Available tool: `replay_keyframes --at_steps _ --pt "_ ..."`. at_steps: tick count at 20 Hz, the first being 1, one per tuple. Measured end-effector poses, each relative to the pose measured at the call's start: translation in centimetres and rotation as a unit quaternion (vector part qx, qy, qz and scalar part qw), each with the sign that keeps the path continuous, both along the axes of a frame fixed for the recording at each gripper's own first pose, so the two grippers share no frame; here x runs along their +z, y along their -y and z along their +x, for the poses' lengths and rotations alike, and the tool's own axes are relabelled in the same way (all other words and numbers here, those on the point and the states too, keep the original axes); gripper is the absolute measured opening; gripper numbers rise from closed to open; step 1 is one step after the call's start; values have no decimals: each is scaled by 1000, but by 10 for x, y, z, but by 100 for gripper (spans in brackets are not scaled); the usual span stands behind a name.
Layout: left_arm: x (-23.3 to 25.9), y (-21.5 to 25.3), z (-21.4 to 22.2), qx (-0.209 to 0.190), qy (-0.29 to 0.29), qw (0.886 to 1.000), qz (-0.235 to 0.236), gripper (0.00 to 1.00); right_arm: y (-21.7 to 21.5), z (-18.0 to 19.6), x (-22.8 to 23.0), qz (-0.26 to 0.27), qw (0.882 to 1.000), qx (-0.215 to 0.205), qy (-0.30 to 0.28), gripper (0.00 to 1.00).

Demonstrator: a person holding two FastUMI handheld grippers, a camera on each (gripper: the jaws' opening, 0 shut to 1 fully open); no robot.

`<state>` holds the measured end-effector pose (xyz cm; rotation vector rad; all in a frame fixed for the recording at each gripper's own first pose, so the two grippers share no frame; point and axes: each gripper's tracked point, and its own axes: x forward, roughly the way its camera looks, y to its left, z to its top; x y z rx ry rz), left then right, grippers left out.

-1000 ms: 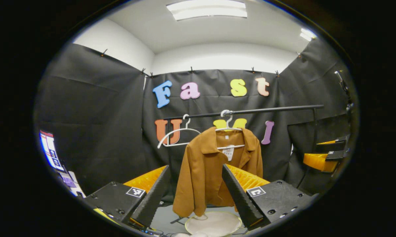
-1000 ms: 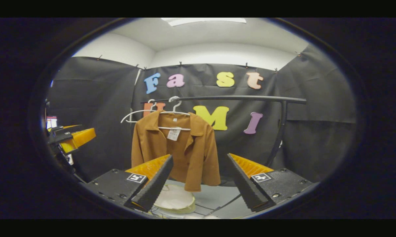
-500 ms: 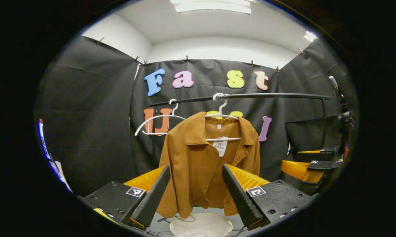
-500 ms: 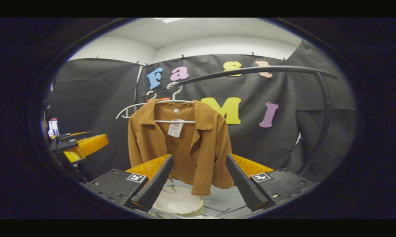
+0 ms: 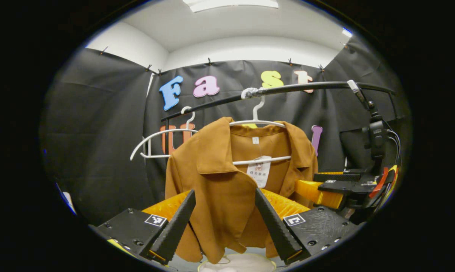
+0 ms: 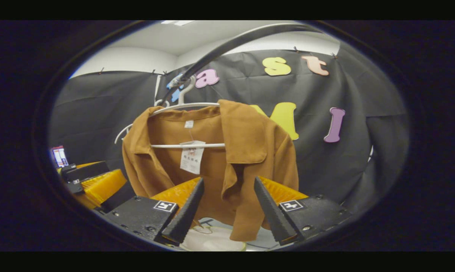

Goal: Grasp the clothes on the hanger with both hands and then place them into the laundry hamper below.

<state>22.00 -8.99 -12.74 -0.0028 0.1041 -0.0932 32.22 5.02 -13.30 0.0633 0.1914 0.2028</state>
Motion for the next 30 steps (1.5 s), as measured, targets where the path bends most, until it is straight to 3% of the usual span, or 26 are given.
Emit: replay_keyframes --at_steps 1,2,4,9,10,11,14,18,25,27,30 --pt "-3 2 8 5 -2 1000 -5 100 0 8 1 2 1000 -3 0 84" --pt "-5 5 18 9 -3 1000 -8 96 -2 17 1 4 1000 -1 -1 85" --pt "-10 8 35 17 -9 1000 -11 100 -6 34 -1 4 1000 1 -5 84" --pt "-14 8 62 44 -8 999 -15 96 -2 62 -9 -5 1000 -12 -7 85" --pt "-17 8 62 51 -17 998 -21 100 1 65 -9 -6 1000 -14 -9 85" --pt "-20 11 59 53 -26 998 -36 97 2 67 -10 -6 1000 -12 -11 84" --pt "-10 32 45 40 -18 997 -64 100 6 70 -10 -13 1000 -3 -14 77" --pt "-5 22 60 61 3 998 -25 96 6 66 -10 -6 1000 9 -15 77" --pt "-17 24 98 78 -8 996 -33 100 10 68 -9 -3 1000 14 -19 76" --pt "-21 15 105 90 -11 995 -32 100 11 69 -10 4 1000 12 -21 65" --pt "-26 7 107 104 -21 994 -31 90 12 65 -12 3 1000 19 -22 54"
